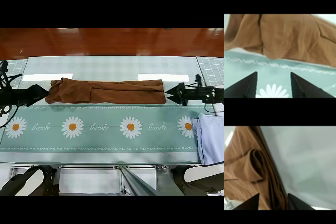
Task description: Fold the shirts.
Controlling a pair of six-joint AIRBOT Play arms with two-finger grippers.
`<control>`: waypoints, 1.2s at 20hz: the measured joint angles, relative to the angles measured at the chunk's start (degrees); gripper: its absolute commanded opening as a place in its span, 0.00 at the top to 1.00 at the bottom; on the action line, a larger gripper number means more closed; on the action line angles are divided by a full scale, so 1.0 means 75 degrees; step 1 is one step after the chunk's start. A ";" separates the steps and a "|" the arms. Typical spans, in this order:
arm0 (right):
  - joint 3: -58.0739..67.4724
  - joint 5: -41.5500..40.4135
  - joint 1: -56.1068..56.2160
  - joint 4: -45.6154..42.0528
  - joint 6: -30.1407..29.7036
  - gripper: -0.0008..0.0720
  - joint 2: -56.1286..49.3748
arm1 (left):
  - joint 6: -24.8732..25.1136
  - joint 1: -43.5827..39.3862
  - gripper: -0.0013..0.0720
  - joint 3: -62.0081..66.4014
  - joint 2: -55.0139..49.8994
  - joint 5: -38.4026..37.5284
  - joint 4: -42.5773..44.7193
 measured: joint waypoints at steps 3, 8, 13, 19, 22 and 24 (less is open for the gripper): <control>0.0513 0.0035 0.0490 0.0230 0.0134 0.43 -0.0484 | 0.0017 -0.0070 0.29 -0.0122 0.0061 0.0029 -0.0015; 0.1309 -0.0312 0.1131 0.0420 0.0458 0.75 -0.1008 | 0.0017 -0.0102 0.29 -0.0178 0.0090 0.0055 -0.0125; 0.1743 -0.0335 0.1510 0.0522 0.0606 0.95 -0.1122 | 0.0017 -0.0108 0.29 -0.0189 0.0093 0.0076 -0.0178; 0.1859 0.0052 0.1402 -0.0449 0.0828 0.95 -0.0047 | 0.0017 -0.0146 0.29 -0.0189 0.0090 0.0064 -0.0289; 0.1664 0.0600 0.1067 -0.1513 0.1035 0.95 0.1078 | 0.0020 -0.0347 0.29 -0.0189 0.0090 0.0070 -0.0347; 0.1311 0.0810 0.0708 -0.1955 0.1119 0.95 0.2002 | 0.0020 -0.0627 0.31 -0.0189 0.0090 0.0073 -0.0376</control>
